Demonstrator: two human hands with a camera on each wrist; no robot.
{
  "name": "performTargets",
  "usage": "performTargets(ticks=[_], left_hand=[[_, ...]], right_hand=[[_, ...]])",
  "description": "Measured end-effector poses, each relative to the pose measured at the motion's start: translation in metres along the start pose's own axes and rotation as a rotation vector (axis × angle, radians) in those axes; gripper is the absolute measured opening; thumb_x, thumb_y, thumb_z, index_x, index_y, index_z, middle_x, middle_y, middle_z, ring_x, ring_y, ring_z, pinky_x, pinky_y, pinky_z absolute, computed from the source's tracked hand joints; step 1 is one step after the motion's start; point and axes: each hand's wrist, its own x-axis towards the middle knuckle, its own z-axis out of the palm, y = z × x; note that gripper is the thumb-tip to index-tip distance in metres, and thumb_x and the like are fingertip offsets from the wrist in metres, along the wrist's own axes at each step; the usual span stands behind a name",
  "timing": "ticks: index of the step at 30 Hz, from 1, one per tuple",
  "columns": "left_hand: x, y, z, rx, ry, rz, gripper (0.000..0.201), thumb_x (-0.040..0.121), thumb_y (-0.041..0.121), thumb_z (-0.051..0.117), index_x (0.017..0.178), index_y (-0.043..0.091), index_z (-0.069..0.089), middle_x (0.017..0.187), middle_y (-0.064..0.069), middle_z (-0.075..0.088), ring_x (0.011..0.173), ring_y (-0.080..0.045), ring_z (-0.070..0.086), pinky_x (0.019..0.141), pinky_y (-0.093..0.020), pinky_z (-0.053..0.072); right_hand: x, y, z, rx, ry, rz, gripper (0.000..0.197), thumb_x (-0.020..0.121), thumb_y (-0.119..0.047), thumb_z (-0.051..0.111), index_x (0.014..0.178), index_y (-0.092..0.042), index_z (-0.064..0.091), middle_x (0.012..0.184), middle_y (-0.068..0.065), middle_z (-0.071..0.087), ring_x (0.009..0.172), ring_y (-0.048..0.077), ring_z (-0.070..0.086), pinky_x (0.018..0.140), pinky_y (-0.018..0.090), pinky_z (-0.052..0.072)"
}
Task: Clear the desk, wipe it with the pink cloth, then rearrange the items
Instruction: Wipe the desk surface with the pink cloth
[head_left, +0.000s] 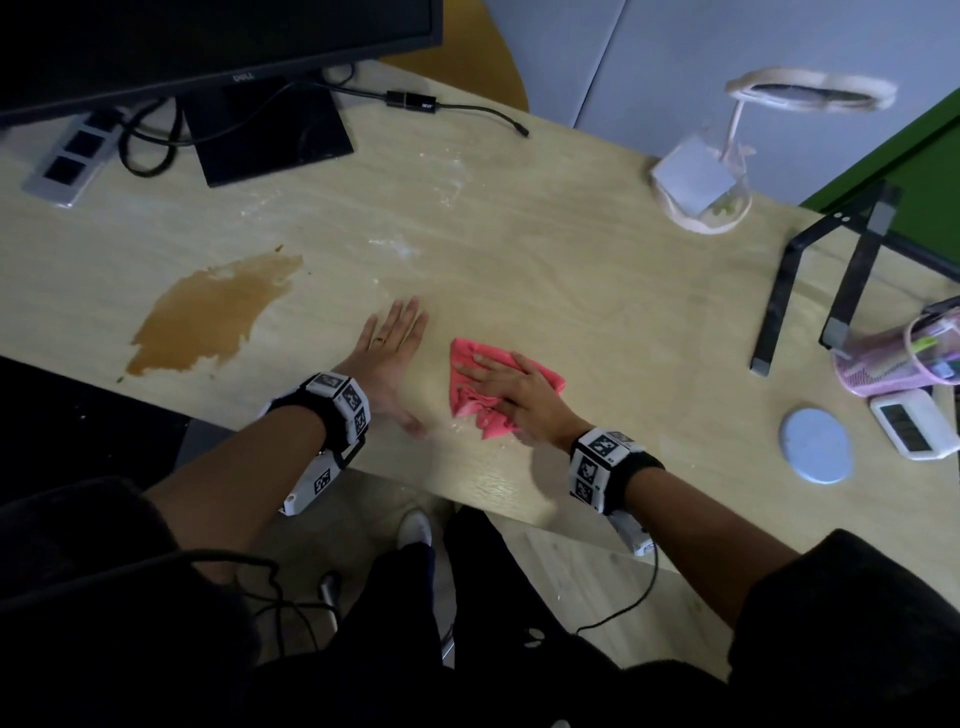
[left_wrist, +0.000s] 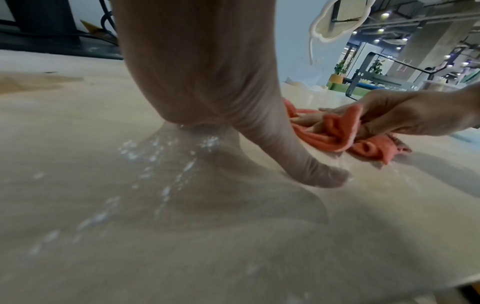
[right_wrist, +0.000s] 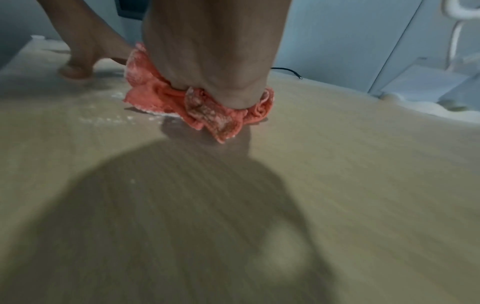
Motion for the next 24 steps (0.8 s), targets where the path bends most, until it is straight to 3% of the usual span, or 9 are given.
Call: performTargets(ticks=[2, 4, 6, 8, 11, 13, 17, 20, 24], left_hand=[[-0.009, -0.006, 0.005, 0.009, -0.017, 0.004, 0.162, 0.037, 0.082, 0.07, 0.145, 0.009, -0.026, 0.149, -0.011, -0.039, 0.137, -0.028, -0.036, 0.115, -0.05, -0.016], [-0.015, -0.009, 0.008, 0.032, -0.03, 0.02, 0.163, 0.034, 0.085, 0.066, 0.144, 0.01, -0.028, 0.148, -0.01, -0.041, 0.136, -0.028, -0.039, 0.114, -0.051, -0.018], [-0.018, -0.01, 0.009, 0.046, -0.033, 0.021, 0.164, 0.031, 0.086, 0.064, 0.142, 0.011, -0.03, 0.146, -0.009, -0.043, 0.133, -0.027, -0.042, 0.112, -0.049, -0.021], [-0.018, -0.01, 0.01, 0.05, -0.028, 0.02, 0.165, 0.03, 0.087, 0.063, 0.14, 0.012, -0.033, 0.144, -0.009, -0.046, 0.13, -0.025, -0.045, 0.109, -0.048, -0.025], [-0.018, -0.01, 0.01, 0.063, -0.025, 0.016, 0.165, 0.03, 0.088, 0.063, 0.138, 0.013, -0.037, 0.141, -0.008, -0.05, 0.129, -0.026, -0.047, 0.1, -0.043, -0.034], [-0.018, -0.01, 0.01, 0.053, -0.029, 0.023, 0.165, 0.029, 0.09, 0.06, 0.138, 0.013, -0.038, 0.142, -0.008, -0.049, 0.129, -0.026, -0.046, 0.097, -0.041, -0.036], [-0.017, -0.012, 0.008, 0.024, -0.059, 0.037, 0.168, 0.016, 0.099, 0.04, 0.138, 0.013, -0.037, 0.141, -0.008, -0.05, 0.126, -0.024, -0.05, 0.092, -0.039, -0.041], [-0.016, -0.013, 0.009, 0.017, -0.065, 0.047, 0.168, 0.015, 0.1, 0.036, 0.139, 0.013, -0.036, 0.14, -0.007, -0.051, 0.128, -0.026, -0.048, 0.096, -0.042, -0.04], [-0.016, -0.011, 0.008, 0.035, -0.049, 0.045, 0.167, 0.022, 0.096, 0.048, 0.14, 0.012, -0.035, 0.142, -0.008, -0.049, 0.132, -0.029, -0.044, 0.105, -0.051, -0.028]], right_hand=[[-0.015, 0.004, -0.005, 0.032, 0.019, 0.038, 0.039, 0.094, -0.031, 0.037, 0.129, -0.029, 0.053, 0.147, -0.013, 0.037, 0.141, 0.003, 0.023, 0.117, 0.045, 0.012], [-0.031, -0.001, -0.01, 0.111, 0.096, 0.088, 0.039, 0.092, -0.02, 0.043, 0.13, -0.023, 0.054, 0.147, -0.01, 0.036, 0.14, 0.001, 0.022, 0.119, 0.029, 0.005], [-0.046, -0.014, -0.01, 0.104, 0.208, 0.123, 0.043, 0.09, -0.023, 0.041, 0.131, -0.016, 0.052, 0.143, -0.009, 0.034, 0.137, -0.007, 0.016, 0.115, 0.016, -0.003], [-0.058, -0.027, -0.001, 0.077, 0.279, 0.229, 0.047, 0.091, -0.033, 0.033, 0.136, -0.021, 0.043, 0.145, -0.011, 0.031, 0.138, -0.011, 0.012, 0.114, 0.021, -0.002], [-0.068, -0.049, 0.023, 0.067, 0.369, 0.448, 0.052, 0.092, -0.039, 0.025, 0.141, -0.026, 0.036, 0.151, -0.013, 0.023, 0.143, 0.002, 0.013, 0.114, 0.024, -0.005], [-0.067, -0.066, 0.039, 0.067, 0.445, 0.574, 0.057, 0.09, -0.041, 0.023, 0.143, -0.024, 0.032, 0.154, -0.011, 0.019, 0.144, 0.005, 0.008, 0.114, 0.025, -0.009], [-0.052, -0.089, 0.06, 0.166, 0.471, 0.753, 0.065, 0.088, -0.051, 0.028, 0.147, -0.027, 0.019, 0.156, -0.013, 0.007, 0.145, 0.005, -0.002, 0.114, 0.036, -0.013], [-0.044, -0.1, 0.065, 0.196, 0.49, 0.77, 0.065, 0.088, -0.044, 0.041, 0.147, -0.029, 0.018, 0.156, -0.014, 0.009, 0.145, 0.004, -0.001, 0.113, 0.033, -0.014], [-0.037, -0.108, 0.068, 0.195, 0.529, 0.64, 0.054, 0.087, -0.028, 0.043, 0.14, -0.023, 0.038, 0.152, -0.013, 0.021, 0.144, 0.004, 0.006, 0.117, 0.035, -0.006]])
